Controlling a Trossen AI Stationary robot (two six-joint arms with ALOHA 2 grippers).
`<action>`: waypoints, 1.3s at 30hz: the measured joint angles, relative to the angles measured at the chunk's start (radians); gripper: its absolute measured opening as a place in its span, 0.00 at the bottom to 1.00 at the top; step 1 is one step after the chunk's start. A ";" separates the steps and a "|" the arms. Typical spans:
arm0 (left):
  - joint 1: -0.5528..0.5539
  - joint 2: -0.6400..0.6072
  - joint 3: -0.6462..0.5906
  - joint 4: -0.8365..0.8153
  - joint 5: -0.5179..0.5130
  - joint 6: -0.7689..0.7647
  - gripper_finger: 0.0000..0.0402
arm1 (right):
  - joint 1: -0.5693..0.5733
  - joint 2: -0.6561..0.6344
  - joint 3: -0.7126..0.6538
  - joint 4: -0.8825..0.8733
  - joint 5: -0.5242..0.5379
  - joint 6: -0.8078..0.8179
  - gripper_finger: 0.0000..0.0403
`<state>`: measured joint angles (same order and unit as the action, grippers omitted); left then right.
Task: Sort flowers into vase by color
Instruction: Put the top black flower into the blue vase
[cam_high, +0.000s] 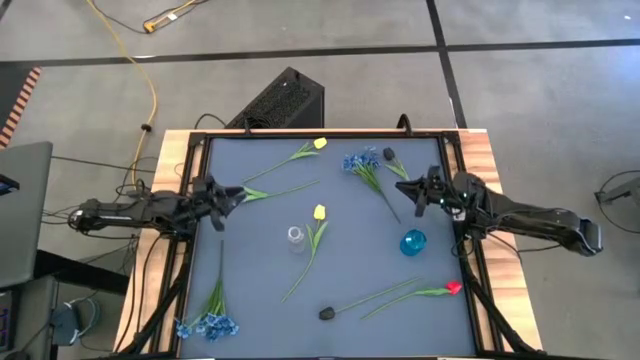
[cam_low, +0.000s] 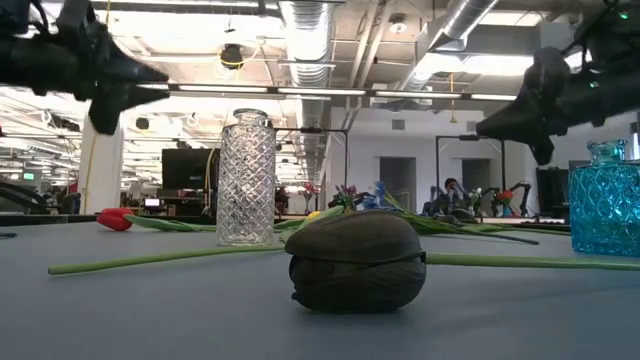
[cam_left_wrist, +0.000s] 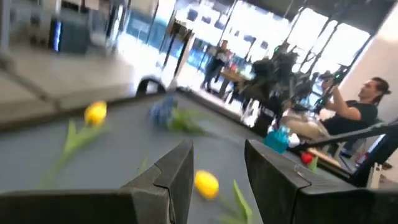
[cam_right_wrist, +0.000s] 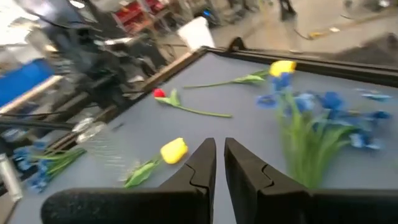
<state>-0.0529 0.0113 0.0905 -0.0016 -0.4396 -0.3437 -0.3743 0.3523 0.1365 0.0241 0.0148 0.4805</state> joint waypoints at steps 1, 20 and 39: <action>0.007 0.005 0.001 0.031 -0.012 0.036 0.33 | -0.020 0.019 0.031 -0.044 0.000 -0.006 0.16; 0.374 0.399 0.075 0.134 0.191 0.154 0.33 | -0.402 0.737 0.603 -0.781 -0.197 -0.295 0.46; 0.392 0.605 0.077 0.181 0.162 0.162 0.33 | -0.413 1.169 0.659 -0.867 -0.038 -0.322 0.47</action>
<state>0.3393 0.6167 0.1677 0.1791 -0.2775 -0.1816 -0.7875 1.5215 0.7956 -0.8431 -0.0235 0.1586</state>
